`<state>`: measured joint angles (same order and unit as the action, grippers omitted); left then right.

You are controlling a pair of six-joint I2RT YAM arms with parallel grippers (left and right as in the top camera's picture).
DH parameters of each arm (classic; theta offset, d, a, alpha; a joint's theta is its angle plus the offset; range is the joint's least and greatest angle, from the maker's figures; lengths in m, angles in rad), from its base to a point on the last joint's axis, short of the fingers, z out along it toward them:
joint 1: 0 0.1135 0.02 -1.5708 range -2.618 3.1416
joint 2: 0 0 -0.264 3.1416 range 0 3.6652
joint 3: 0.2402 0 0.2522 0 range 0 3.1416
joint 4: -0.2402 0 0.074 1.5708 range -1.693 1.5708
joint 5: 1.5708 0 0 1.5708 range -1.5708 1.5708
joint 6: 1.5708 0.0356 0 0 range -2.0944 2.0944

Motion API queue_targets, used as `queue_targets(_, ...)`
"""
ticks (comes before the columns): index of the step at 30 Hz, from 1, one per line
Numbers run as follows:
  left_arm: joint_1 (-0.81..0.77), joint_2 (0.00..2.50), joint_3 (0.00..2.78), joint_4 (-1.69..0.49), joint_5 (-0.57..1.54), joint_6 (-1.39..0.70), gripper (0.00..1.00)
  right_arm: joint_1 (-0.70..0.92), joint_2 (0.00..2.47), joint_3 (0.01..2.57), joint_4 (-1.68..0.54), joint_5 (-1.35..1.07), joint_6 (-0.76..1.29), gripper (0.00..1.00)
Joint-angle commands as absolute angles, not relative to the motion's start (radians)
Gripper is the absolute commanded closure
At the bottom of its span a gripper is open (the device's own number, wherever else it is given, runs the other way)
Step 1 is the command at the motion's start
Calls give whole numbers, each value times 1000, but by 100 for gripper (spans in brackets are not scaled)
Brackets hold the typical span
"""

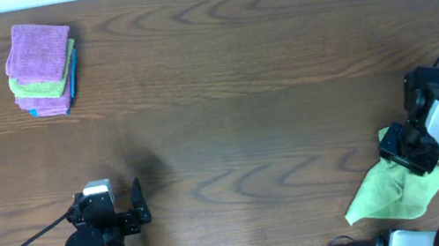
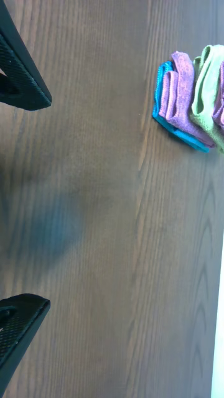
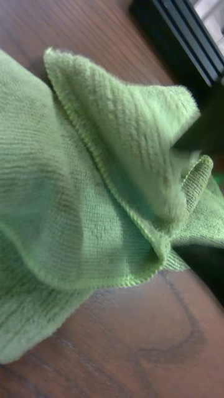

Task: Fold the cloth
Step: 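Grasp the crumpled green cloth with the right gripper and lift it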

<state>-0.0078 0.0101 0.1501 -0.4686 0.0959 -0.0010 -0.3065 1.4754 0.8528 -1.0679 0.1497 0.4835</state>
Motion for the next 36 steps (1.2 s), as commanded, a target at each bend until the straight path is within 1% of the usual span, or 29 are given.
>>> queue_targets(1, -5, 4, 133, -471, 78, -7, 5, -315, 1476, 824, -1049, 128, 484, 97)
queue_targets(2, -5, 4, 133, -471, 78, -7, 5, -315, 1476, 818, -1044, 121, 485, 99)
queue_targets(8, -5, 4, 133, -471, 78, -7, 5, -314, 1476, 812, -1010, 39, 482, 99)
queue_targets(14, -5, 4, 133, -471, 78, -7, 5, -313, 1476, 839, -972, -64, 430, 99)
queue_targets(17, -5, 4, 133, -471, 78, -7, 5, -300, 1476, 884, -958, -198, 367, 99)
queue_targets(19, -5, 4, 133, -471, 78, -7, 5, -270, 1476, 927, -952, -286, 350, 98)
queue_targets(22, -5, 4, 133, -471, 78, -7, 5, -189, 1476, 997, -941, -336, 350, 98)
queue_targets(24, -5, 4, 133, -471, 78, -7, 5, -102, 1476, 1055, -944, -324, 336, 98)
queue_targets(26, -5, 4, 133, -471, 78, -7, 5, -54, 1476, 1087, -975, -223, 346, 99)
queue_targets(27, -5, 4, 133, -471, 78, -7, 5, -42, 1476, 1096, -998, -148, 377, 91)
queue_targets(28, -5, 4, 133, -471, 78, -7, 5, -38, 1476, 1103, -1029, -61, 421, 58)
queue_targets(29, -5, 4, 133, -471, 78, -7, 5, -43, 1476, 1105, -1063, 14, 460, 52)
queue_targets(30, -5, 4, 133, -471, 78, -7, 5, -56, 1476, 1105, -1093, 65, 483, 52)
queue_targets(31, -5, 4, 133, -471, 78, -7, 4, -71, 1476, 1105, -1118, 102, 495, 48)
queue_targets(33, -5, 4, 133, -471, 78, -7, 5, -104, 1476, 1102, -1153, 172, 513, 44)
queue_targets(35, -5, 4, 133, -471, 78, -7, 4, -141, 1476, 1095, -1172, 215, 512, 37)
queue_targets(36, -5, 4, 133, -471, 78, -7, 5, -165, 1476, 1086, -1176, 218, 511, 37)
